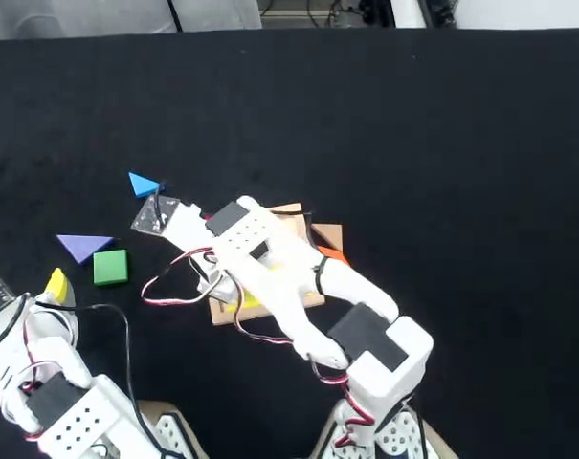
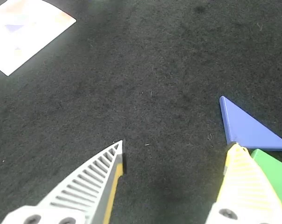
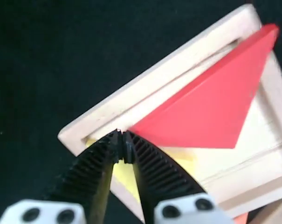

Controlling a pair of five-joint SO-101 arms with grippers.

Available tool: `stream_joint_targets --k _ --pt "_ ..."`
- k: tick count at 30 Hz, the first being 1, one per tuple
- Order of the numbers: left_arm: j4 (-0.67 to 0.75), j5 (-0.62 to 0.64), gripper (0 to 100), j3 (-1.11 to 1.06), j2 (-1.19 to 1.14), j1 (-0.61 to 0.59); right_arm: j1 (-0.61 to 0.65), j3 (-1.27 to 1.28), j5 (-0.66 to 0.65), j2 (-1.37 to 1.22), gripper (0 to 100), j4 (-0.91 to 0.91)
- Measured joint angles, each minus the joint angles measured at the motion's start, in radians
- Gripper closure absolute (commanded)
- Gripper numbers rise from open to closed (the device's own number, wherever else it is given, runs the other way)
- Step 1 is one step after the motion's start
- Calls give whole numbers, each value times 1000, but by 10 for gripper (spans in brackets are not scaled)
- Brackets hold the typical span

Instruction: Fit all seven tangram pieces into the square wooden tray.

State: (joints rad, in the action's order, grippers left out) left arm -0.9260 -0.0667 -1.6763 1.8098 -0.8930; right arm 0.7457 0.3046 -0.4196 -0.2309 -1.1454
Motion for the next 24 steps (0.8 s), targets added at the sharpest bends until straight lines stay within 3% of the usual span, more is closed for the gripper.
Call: stream_joint_targets --k 8,13,24 --pt "0 0 662 0 0 0 -9 -2 -3 133 987 -60" --pt "0 0 662 0 0 0 -114 -3 -2 189 987 68" --pt "0 0 662 0 0 0 -232 -272 -2 -161 987 97"
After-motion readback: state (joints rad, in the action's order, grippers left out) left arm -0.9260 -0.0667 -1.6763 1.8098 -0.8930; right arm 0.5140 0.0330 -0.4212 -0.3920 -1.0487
